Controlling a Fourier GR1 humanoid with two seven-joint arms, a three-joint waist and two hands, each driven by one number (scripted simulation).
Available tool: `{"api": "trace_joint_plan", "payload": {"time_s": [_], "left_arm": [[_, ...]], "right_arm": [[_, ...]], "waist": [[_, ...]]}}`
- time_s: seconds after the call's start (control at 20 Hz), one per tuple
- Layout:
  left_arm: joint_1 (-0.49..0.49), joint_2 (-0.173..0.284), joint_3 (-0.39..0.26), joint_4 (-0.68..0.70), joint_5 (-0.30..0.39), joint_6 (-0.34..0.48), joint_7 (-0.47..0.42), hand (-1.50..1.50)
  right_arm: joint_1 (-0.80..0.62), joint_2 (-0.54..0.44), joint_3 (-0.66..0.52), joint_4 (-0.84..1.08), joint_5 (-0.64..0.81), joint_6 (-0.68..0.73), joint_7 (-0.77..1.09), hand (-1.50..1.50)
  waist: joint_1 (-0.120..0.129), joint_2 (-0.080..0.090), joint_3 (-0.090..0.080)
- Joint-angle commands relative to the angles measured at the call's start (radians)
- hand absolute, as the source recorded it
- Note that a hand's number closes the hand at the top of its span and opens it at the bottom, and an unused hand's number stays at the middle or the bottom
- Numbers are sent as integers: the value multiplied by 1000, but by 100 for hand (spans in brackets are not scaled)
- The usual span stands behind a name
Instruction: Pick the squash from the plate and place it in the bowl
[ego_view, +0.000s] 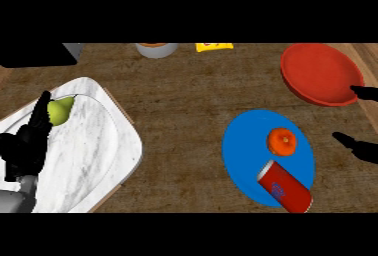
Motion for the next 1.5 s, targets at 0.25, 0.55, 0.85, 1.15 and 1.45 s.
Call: {"api": "trace_joint_plan", "payload": {"time_s": [0.25,0.55,0.85,1.15,1.45], "left_arm": [[-7,-24,13,-80,6,-48,42,0],[-44,-76,38,-70,-63,-59,85,0],[-40,-72,49,-115,-67,-89,109,0],[-100,-75,62,-64,-74,-96,120,0],[-104,-54,94,-63,-56,-147,149,0]], "right_arm": [[486,125,-21,-151,205,-170,-244,-150],[424,86,-133,-291,132,-20,-22,-150],[192,-22,-106,-332,145,78,272,-150],[86,-192,-12,-247,177,284,401,-150],[-61,-173,141,-130,205,414,518,-150]], "waist": [[44,5,4],[54,7,4],[69,8,4],[80,13,3],[81,11,4]]}}
